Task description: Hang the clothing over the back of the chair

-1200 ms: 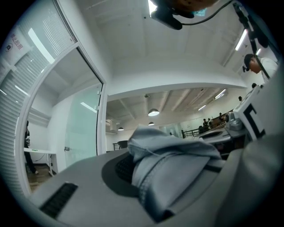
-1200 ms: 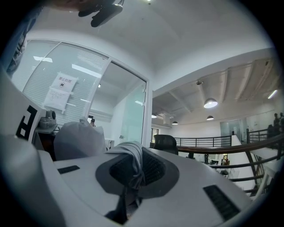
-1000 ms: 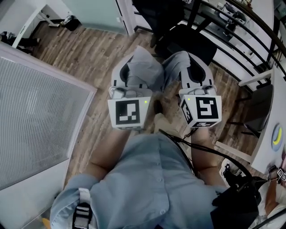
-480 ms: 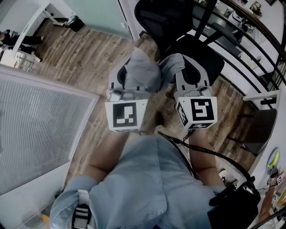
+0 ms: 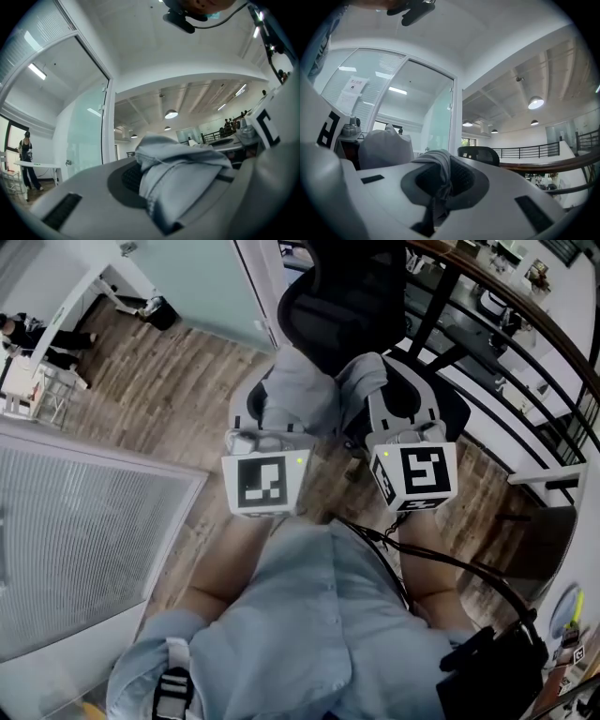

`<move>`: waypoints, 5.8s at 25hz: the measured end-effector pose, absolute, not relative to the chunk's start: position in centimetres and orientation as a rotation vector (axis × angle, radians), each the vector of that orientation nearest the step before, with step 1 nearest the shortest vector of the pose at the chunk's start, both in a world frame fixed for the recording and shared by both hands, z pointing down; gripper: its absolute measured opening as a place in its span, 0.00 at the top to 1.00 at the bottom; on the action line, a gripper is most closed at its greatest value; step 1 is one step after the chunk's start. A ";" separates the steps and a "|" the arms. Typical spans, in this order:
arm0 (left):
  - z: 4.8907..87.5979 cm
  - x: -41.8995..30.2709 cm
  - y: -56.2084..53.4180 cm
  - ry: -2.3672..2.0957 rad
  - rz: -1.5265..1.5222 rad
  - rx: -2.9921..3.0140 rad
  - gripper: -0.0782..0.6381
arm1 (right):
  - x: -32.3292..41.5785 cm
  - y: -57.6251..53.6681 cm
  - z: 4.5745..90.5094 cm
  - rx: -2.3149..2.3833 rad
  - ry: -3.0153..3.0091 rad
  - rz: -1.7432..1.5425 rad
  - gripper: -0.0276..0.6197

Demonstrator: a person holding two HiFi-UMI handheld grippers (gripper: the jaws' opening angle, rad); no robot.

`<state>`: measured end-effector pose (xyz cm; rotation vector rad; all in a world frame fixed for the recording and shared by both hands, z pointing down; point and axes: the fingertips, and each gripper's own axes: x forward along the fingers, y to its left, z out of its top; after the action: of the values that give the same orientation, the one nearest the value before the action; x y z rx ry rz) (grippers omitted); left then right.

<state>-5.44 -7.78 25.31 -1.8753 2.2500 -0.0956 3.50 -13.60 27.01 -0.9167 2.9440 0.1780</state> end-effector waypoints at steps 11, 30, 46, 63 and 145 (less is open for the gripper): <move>26.0 -12.5 -13.7 2.246 -0.084 -1.902 0.86 | -2.2 -20.0 27.3 -0.981 2.925 0.169 0.92; 16.3 -22.8 -27.1 1.970 0.052 -2.133 0.86 | -11.9 -29.9 15.7 -1.052 2.823 0.297 0.92; 7.0 -26.7 -37.1 1.724 0.161 -2.154 0.86 | -12.5 -38.9 7.9 -1.209 2.700 0.364 0.92; 2.5 -27.9 -54.6 1.660 0.141 -2.135 0.86 | -7.8 -54.5 3.7 -1.334 2.585 0.423 0.92; 20.7 -29.3 -36.4 1.832 0.269 -2.339 0.87 | -15.3 -39.5 22.5 -1.424 2.694 0.326 0.92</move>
<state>-29.35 -36.38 20.66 -2.3387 1.8319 0.2689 -15.27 -39.53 22.46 -1.4241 2.6937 0.3262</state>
